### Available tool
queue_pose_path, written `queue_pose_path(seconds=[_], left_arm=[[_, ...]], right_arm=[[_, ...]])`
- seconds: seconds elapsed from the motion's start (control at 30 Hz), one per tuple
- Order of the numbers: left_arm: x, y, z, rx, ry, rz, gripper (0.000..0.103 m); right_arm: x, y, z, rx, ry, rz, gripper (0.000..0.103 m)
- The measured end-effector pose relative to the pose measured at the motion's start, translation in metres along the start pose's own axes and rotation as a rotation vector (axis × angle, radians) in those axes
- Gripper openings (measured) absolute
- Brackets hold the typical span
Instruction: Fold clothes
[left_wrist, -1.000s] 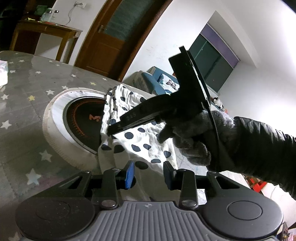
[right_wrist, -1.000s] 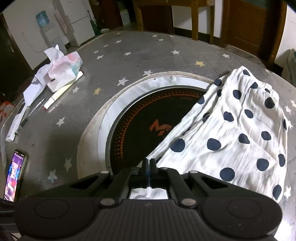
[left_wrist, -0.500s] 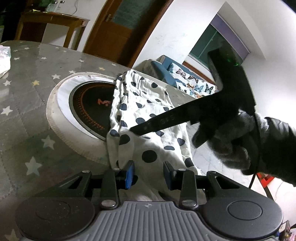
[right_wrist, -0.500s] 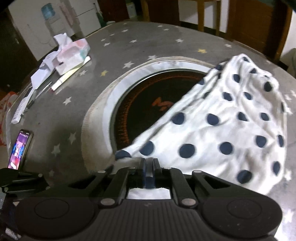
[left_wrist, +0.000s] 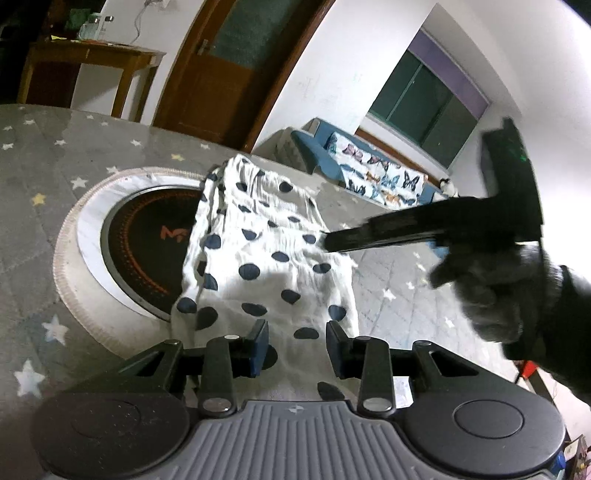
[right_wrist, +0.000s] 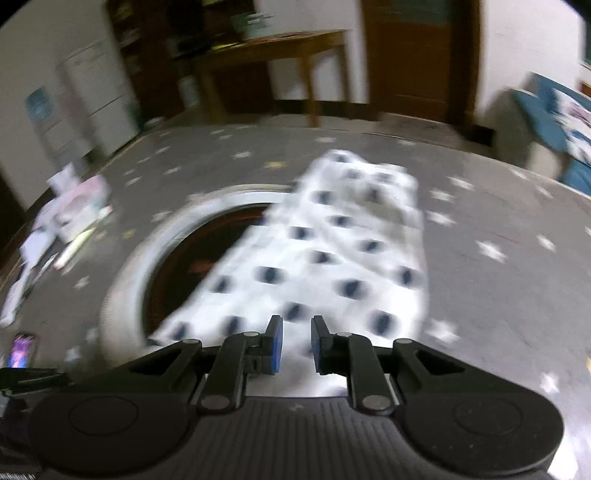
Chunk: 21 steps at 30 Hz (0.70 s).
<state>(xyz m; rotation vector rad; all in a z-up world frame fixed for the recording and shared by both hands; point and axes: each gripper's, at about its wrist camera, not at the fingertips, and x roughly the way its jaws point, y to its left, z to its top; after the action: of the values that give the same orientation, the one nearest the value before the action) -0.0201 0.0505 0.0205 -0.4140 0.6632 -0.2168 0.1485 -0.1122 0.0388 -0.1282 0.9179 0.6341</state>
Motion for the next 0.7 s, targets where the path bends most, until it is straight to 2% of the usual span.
queue_pose_path(seconds=[0.17,0.27,0.5,0.7], left_arm=[[0.015,0.001,-0.007,0.003,0.048,0.057,0.037],[0.015,-0.006,-0.006,0.018,0.048,0.073,0.037],[0.019,-0.025,-0.002,0.071,0.047,0.091,0.041],[0.029,-0.042,0.004,0.122,0.064,0.079,0.041]], right_arm=[[0.001,-0.043,-0.028,0.099,0.015,-0.026,0.016],[0.006,-0.050,-0.042,0.099,0.011,-0.027,0.016],[0.000,-0.064,-0.037,0.088,-0.077,-0.011,0.016],[0.022,-0.072,-0.027,0.054,-0.040,-0.010,0.016]])
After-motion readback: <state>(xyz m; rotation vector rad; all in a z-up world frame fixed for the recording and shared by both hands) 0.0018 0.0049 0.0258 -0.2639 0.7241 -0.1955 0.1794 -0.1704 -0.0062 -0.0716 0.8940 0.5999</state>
